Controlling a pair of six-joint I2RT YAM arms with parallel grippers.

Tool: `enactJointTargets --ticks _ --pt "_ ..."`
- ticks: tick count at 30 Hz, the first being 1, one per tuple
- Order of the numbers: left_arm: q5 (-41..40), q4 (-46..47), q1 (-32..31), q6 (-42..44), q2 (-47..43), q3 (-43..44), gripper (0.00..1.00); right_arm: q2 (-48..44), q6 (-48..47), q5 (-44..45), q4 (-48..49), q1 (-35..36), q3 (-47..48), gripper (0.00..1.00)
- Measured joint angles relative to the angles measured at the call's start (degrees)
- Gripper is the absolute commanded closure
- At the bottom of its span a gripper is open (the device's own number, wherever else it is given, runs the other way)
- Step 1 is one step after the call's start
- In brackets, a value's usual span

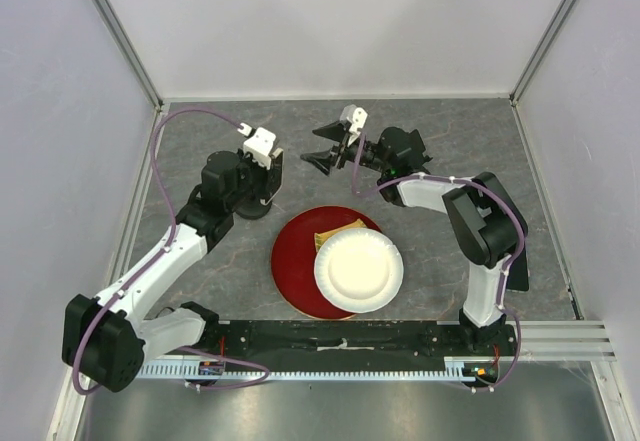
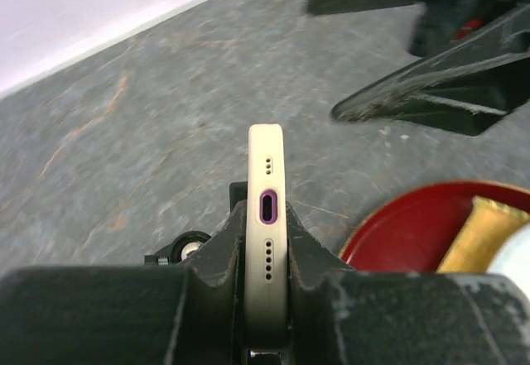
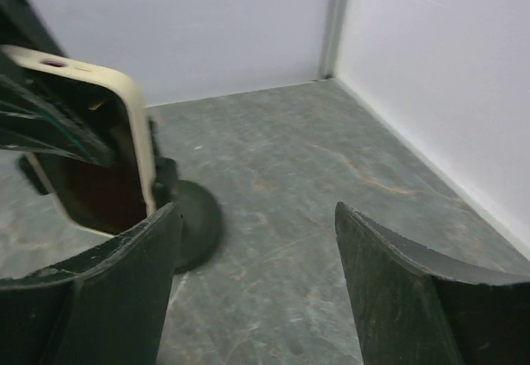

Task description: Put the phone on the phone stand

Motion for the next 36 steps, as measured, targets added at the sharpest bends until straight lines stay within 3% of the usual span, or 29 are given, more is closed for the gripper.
enactJointTargets --ticks 4,11,19,27,36 --pt "10.3 -0.5 1.2 5.7 0.0 0.0 0.98 0.6 0.5 -8.4 0.0 0.7 0.2 0.09" --pt "20.5 0.7 6.3 8.7 -3.3 -3.1 0.98 4.3 5.6 -18.9 3.1 0.9 1.6 0.12" --pt "30.3 2.7 8.6 9.8 -5.0 -5.7 0.98 8.8 8.9 -23.9 6.3 3.7 6.2 0.18" --pt "33.7 3.7 8.7 9.8 -5.7 -6.6 0.98 12.4 9.2 -26.2 6.4 7.5 10.1 0.25" --pt "33.8 3.9 8.7 9.9 -5.7 -6.8 0.98 12.9 6.9 -27.2 1.9 7.1 10.3 0.37"
